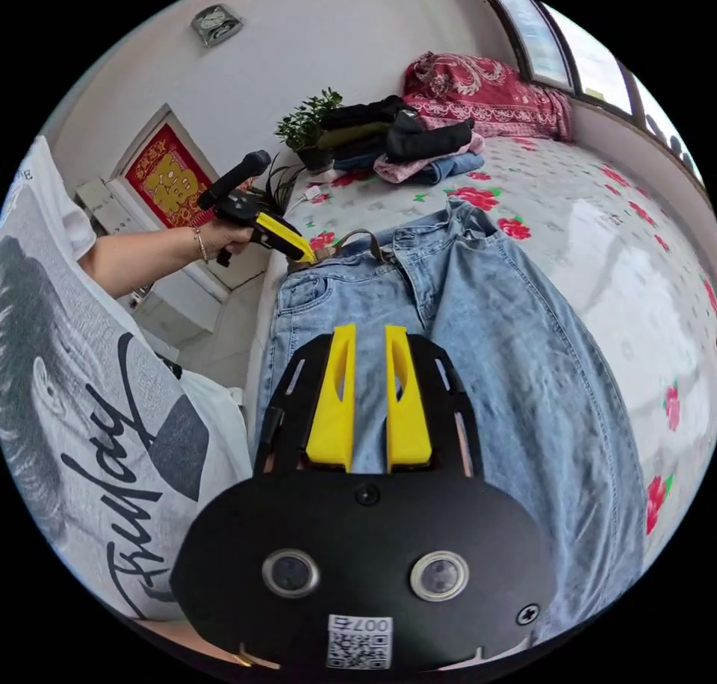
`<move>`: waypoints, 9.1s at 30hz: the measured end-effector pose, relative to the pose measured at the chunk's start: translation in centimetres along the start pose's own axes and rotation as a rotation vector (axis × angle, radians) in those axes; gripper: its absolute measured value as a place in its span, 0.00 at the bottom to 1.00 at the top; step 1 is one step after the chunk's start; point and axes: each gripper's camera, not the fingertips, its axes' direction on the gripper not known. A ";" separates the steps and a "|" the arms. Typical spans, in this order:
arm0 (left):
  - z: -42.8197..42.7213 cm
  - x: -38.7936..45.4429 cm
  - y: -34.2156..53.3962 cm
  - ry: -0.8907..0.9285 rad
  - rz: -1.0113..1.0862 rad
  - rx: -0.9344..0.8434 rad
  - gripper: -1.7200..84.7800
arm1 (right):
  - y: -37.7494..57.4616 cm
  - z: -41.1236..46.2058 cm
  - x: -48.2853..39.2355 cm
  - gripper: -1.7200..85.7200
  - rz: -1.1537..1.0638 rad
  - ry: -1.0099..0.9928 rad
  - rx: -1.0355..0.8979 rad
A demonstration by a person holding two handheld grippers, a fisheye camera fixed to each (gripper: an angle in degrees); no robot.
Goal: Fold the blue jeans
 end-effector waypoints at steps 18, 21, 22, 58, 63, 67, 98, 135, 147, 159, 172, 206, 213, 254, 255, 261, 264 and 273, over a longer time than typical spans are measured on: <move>-4.0 -3.7 1.7 0.037 0.098 -0.014 0.01 | -20.2 20.8 -0.5 0.08 -0.561 0.060 -0.462; -5.4 -4.9 2.8 0.077 0.077 0.032 0.01 | -20.5 21.8 -0.3 0.08 -0.597 0.051 -0.496; -5.6 -5.1 3.2 0.120 0.092 0.041 0.01 | -20.9 22.0 0.0 0.09 -0.591 0.034 -0.513; -10.1 -2.6 4.2 0.171 0.146 -0.083 0.01 | -26.2 23.0 1.3 0.03 -0.730 -0.029 -0.690; -11.9 -2.2 7.5 0.050 0.133 -0.107 0.01 | -27.5 19.9 -0.3 0.02 -0.778 -0.067 -0.559; -13.4 -3.5 8.9 0.163 0.005 0.073 0.01 | -25.9 23.7 -0.3 0.03 -0.856 0.097 -0.664; -12.9 2.1 6.4 0.247 0.366 -0.081 0.01 | -5.0 -0.5 2.8 0.05 0.113 0.097 -0.142; -19.9 18.7 8.5 0.557 0.258 0.005 0.01 | 47.2 -22.8 -2.9 0.03 1.383 0.404 0.371; -18.3 14.1 9.7 0.549 0.125 -0.034 0.01 | 42.4 -32.4 -11.6 0.03 1.335 0.933 0.010; -14.3 -4.6 20.5 1.047 -0.679 0.303 0.01 | 58.6 -25.2 -14.7 0.09 1.806 0.076 0.930; -10.6 -12.4 23.5 0.981 -0.743 0.175 0.10 | 60.0 -22.8 -12.0 0.06 1.854 -0.087 0.956; -5.6 -22.3 20.8 0.809 -0.775 0.147 0.01 | 49.3 -31.0 -8.0 0.02 1.614 -0.014 1.040; -10.0 -21.7 12.9 0.913 -0.732 0.301 0.01 | 43.9 -35.4 -2.9 0.02 1.524 -0.004 1.115; 8.7 -0.5 -17.7 0.447 -0.413 0.277 0.12 | 37.5 -39.6 20.3 0.09 1.242 0.333 0.637; 8.4 0.5 -17.5 0.420 -0.398 0.286 0.12 | 38.3 -39.3 20.1 0.09 1.274 0.336 0.626; 8.9 15.3 -15.8 0.130 -0.055 0.230 0.11 | 45.1 -34.9 19.3 0.10 1.491 0.148 0.750; 12.0 24.9 -15.3 -0.072 0.200 0.142 0.11 | 46.0 -34.0 20.8 0.07 1.529 0.107 0.780; 25.4 39.3 -13.5 -0.195 0.601 -0.115 0.02 | 41.3 -39.4 19.8 0.02 1.365 0.306 0.668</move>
